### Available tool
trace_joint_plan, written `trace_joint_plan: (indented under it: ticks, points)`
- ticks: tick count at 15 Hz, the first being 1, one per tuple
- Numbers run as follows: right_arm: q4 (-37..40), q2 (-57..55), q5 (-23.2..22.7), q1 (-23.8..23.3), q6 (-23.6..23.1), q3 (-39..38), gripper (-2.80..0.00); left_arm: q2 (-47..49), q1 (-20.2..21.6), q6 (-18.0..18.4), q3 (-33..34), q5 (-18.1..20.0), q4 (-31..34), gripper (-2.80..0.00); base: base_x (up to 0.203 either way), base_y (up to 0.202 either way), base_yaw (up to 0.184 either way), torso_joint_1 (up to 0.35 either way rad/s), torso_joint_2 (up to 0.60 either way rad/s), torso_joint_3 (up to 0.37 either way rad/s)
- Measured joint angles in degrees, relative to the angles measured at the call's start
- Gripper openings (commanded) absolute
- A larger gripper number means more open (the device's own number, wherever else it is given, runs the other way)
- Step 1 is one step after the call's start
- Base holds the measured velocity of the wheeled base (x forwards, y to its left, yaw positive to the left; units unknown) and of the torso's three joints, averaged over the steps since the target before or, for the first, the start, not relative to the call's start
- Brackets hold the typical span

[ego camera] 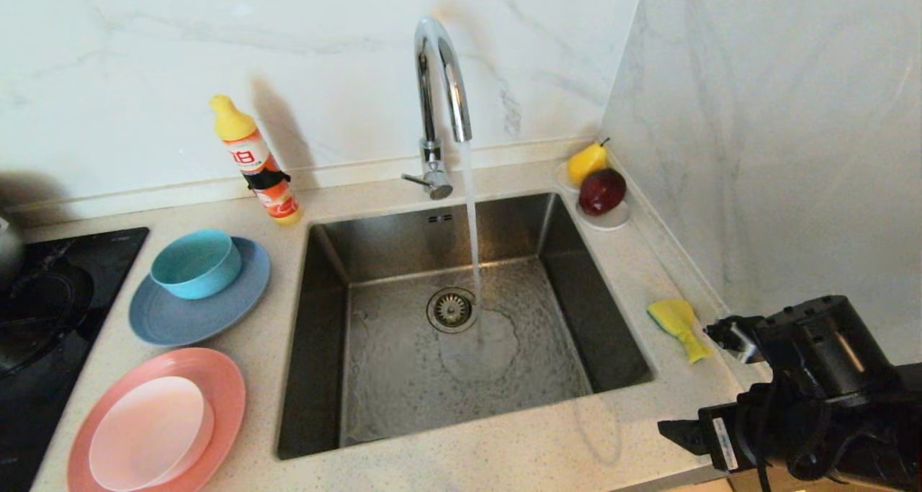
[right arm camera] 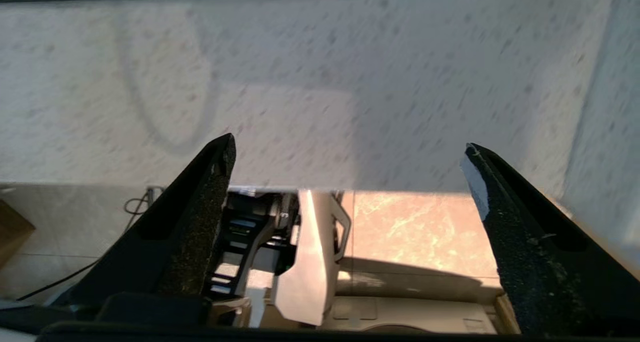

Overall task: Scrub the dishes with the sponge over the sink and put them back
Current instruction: Pick up a bowl and the sponge

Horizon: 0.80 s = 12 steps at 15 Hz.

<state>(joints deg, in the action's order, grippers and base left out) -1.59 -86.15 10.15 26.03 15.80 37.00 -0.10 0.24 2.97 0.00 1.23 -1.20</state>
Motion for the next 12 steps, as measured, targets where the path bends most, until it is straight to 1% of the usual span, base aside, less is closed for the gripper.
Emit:
trace_joint_plan:
  ticks: [4, 6, 8, 12]
  points:
    - [-0.28, -2.8, -0.43, -2.17, -2.28, 1.12, 0.0, 0.0, 0.0, 0.0, 0.0, 0.0, 0.0, -2.8, 0.0, 0.0, 0.0, 0.0, 0.0, 0.0]
    - [-1.4, -4.1, -1.85, -3.49, -2.93, 2.03, 0.0, 0.0, 0.0, 0.0, 0.0, -0.02, 0.0, -2.8, 0.0, 0.0, 0.0, 0.0, 0.0, 0.0]
    - [-2.31, -5.29, -2.35, -4.86, -4.95, 2.97, 0.0, 0.0, 0.0, 0.0, 0.0, 0.0, 0.02, -2.8, 0.0, 0.0, 0.0, 0.0, 0.0, 0.0]
    - [-2.67, -6.98, -3.05, -6.0, -6.21, 4.7, 0.0, 0.0, 0.0, 0.0, 0.0, 0.0, 0.02, -2.8, 0.0, 0.0, 0.0, 0.0, 0.0, 0.0]
